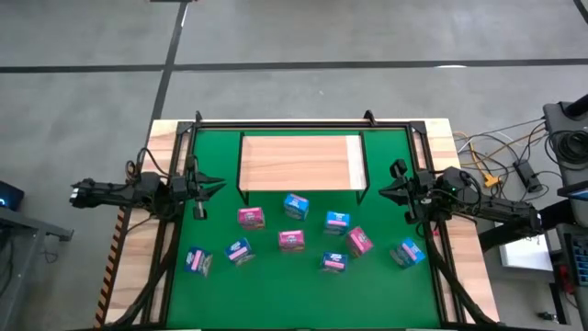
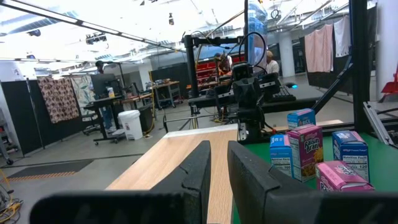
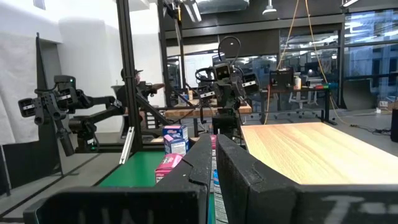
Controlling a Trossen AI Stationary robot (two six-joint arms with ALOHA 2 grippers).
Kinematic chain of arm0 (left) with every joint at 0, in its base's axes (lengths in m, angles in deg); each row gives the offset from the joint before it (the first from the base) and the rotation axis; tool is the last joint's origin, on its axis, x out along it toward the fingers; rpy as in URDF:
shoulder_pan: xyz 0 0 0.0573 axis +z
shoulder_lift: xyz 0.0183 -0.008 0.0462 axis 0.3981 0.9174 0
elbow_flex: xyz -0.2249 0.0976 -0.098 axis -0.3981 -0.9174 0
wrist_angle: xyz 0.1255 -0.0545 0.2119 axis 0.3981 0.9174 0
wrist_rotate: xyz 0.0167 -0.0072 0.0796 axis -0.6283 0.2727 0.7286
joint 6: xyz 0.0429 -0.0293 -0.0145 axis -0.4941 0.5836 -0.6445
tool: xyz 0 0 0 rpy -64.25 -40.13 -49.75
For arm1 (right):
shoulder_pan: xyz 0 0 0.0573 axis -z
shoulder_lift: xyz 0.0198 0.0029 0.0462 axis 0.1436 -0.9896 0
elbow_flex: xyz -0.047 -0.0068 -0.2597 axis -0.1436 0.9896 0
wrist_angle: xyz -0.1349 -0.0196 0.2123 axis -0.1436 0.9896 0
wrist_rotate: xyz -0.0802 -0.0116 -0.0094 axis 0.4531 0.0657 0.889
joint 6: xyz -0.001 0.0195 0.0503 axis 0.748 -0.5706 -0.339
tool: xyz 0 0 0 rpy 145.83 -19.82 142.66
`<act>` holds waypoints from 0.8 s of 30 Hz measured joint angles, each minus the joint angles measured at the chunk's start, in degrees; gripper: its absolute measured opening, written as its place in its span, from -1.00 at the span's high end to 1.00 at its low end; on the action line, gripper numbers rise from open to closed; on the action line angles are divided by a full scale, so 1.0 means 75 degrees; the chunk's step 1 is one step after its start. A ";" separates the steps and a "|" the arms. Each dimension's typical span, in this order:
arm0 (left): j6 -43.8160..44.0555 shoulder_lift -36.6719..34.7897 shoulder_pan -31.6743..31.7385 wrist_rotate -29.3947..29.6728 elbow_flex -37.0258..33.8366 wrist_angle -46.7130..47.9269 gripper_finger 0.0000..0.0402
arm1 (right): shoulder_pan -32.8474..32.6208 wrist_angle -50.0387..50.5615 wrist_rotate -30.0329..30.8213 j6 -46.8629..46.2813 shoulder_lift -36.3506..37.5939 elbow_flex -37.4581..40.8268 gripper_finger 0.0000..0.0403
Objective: Stack cereal on shelf
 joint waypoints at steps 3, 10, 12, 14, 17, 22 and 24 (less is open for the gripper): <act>0.0000 0.0000 0.0002 0.0000 0.0000 0.0000 0.81 | 0.0002 -0.0001 0.0000 0.0000 0.0000 -0.0002 0.94; 0.0000 0.0000 0.0000 0.0000 0.0000 0.0000 0.81 | 0.0000 0.0001 0.0000 0.0000 0.0000 0.0000 0.94; 0.0000 0.0001 0.0001 0.0000 0.0000 0.0000 0.81 | 0.0000 0.0001 0.0000 0.0000 0.0000 0.0000 0.94; 0.0000 0.0000 0.0000 0.0000 0.0000 0.0000 0.81 | 0.0000 0.0001 0.0000 0.0000 0.0000 -0.0002 0.94; 0.0000 0.0000 0.0003 0.0000 0.0000 0.0000 0.81 | 0.0000 -0.0003 0.0013 0.0022 0.0000 0.0001 0.94; 0.0243 0.0003 0.0000 -0.0003 0.0000 -0.0060 0.81 | 0.0002 -0.0273 0.0023 0.0132 0.0000 -0.0002 0.94; 0.1270 0.0003 0.0000 -0.0055 0.0000 -0.0235 0.81 | 0.0001 -0.0403 0.0024 -0.0672 0.0002 0.0000 0.94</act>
